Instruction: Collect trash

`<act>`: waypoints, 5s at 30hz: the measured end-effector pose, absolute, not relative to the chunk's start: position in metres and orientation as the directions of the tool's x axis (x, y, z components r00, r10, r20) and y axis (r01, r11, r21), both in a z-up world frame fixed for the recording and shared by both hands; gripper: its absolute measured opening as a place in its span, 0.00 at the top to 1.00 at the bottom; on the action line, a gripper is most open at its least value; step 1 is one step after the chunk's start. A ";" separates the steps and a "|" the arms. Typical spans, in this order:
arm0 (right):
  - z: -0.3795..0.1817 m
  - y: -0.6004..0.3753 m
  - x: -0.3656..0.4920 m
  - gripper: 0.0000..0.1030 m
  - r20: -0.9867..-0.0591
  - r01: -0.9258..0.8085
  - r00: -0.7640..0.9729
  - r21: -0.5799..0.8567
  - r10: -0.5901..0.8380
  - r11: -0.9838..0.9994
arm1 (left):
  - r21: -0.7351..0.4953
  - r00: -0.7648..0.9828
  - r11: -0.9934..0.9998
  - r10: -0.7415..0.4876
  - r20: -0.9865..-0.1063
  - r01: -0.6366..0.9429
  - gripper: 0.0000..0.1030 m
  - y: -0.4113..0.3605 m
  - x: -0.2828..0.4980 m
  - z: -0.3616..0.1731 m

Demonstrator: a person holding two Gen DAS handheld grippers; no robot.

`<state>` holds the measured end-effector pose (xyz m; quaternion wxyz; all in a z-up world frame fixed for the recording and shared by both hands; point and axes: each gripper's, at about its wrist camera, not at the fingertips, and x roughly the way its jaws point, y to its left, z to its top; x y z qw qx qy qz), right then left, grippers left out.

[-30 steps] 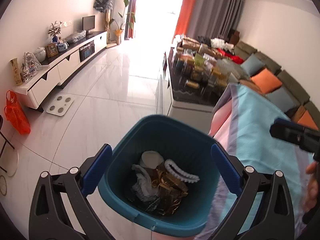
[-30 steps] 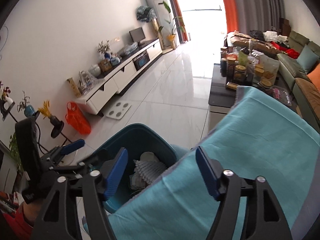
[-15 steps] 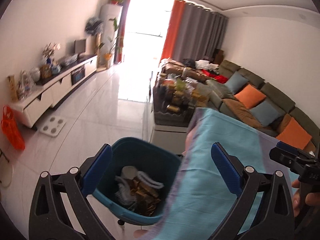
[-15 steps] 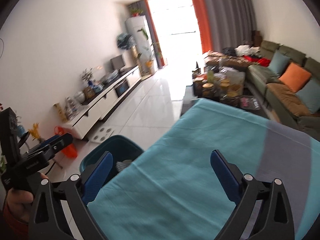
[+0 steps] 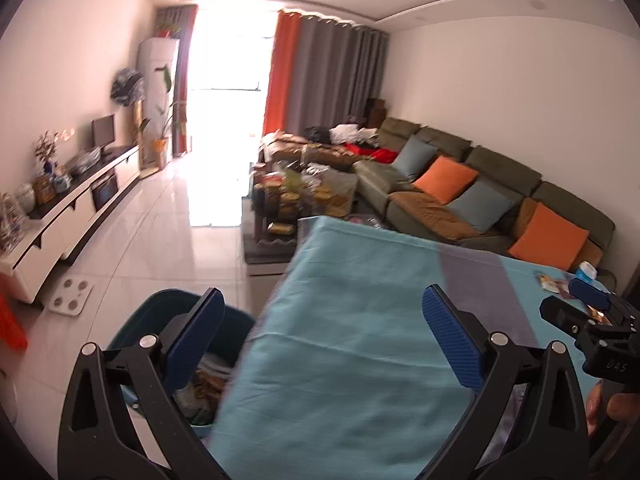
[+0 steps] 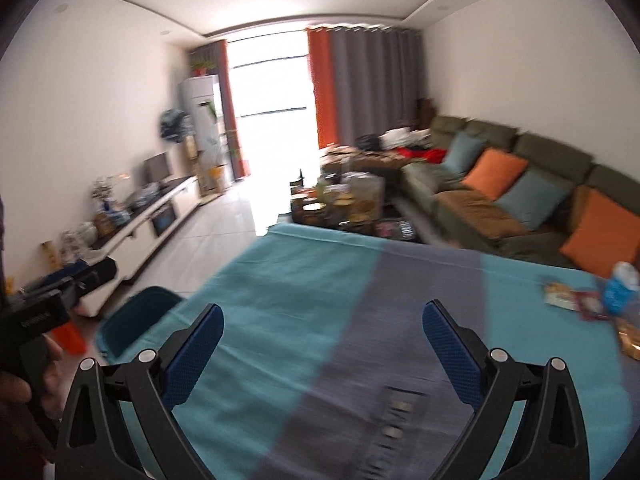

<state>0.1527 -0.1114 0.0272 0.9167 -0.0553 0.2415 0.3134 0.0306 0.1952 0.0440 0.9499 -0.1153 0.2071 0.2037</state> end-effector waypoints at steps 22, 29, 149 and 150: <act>0.014 -0.211 0.092 0.07 -0.322 -0.319 0.900 -0.029 0.293 0.947 | -0.102 0.933 0.968 0.188 -0.307 -0.229 0.05 0.100 0.025 0.040; 0.021 -0.221 0.070 0.07 -0.257 -0.284 0.929 -0.028 0.267 0.958 | -0.094 0.954 0.977 0.165 -0.250 -0.193 0.05 0.085 0.014 0.045; 0.035 -0.225 0.008 0.07 -0.133 -0.229 0.967 -0.064 0.219 0.971 | -0.072 0.993 0.995 0.057 -0.107 -0.065 0.05 0.061 -0.056 0.047; 0.035 -0.224 0.008 0.07 -0.134 -0.229 0.966 -0.064 0.219 0.971 | -0.072 0.992 0.995 0.055 -0.112 -0.063 0.05 0.060 -0.055 0.046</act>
